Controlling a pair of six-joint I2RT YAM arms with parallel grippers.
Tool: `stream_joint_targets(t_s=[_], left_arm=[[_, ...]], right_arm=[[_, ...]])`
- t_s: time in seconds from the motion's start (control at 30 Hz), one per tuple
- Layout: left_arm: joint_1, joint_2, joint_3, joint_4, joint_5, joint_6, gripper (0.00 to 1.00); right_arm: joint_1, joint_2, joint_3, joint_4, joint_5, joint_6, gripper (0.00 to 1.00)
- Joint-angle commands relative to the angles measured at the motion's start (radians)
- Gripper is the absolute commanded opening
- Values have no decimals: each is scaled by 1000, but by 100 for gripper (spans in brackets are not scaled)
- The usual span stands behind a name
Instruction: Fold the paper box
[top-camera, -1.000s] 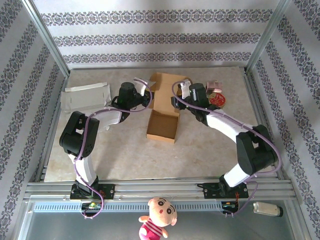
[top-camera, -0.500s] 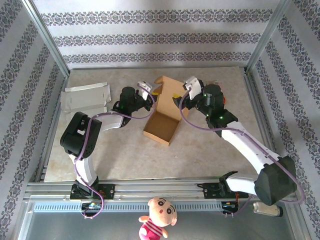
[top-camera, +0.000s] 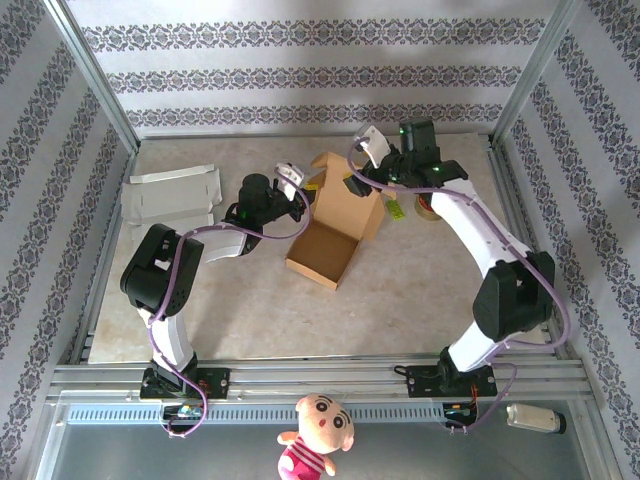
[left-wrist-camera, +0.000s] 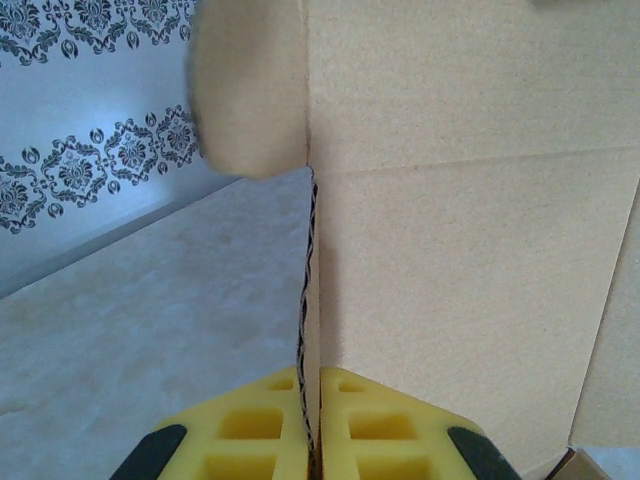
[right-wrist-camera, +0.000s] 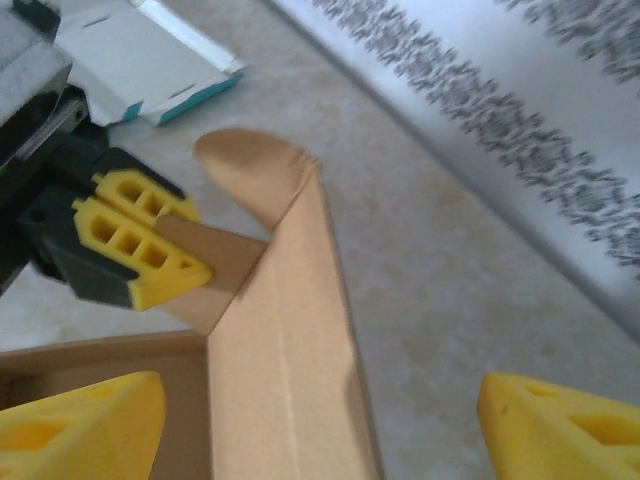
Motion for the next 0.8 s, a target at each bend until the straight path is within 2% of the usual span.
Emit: stream_joint_targets(t_s=[0.0,0.13,0.2,0.27,0.3,0.33,0.43,0.6,0.77], left_arm=[[-14,-18,-5,72,18,30,8],[-15,-27,-5,50,12,38,8],[-19,-32,-4,33,16,36,9],[-21,-39,6,-23,20,27,15],[-23,-44,21,-78,24,21,21],[-24,-53,35,-138,21,19,29],[-28,-93,36,-234,-8,21,39],[-28,-153,31,-375,-43,95,42],[-28,-171,53,-495,-94,169,45]], right_arm=[[5,34,53,-105,-41,-17,66],[27,39,73,-124,39,-93,35],[48,30,74,-131,87,-147,27],[71,15,68,-130,138,-200,15],[85,4,63,-128,161,-230,12],[98,-10,59,-126,184,-260,11],[137,-48,30,-104,270,-358,10],[181,-82,-1,-73,380,-452,9],[220,-108,-47,-34,425,-497,9]])
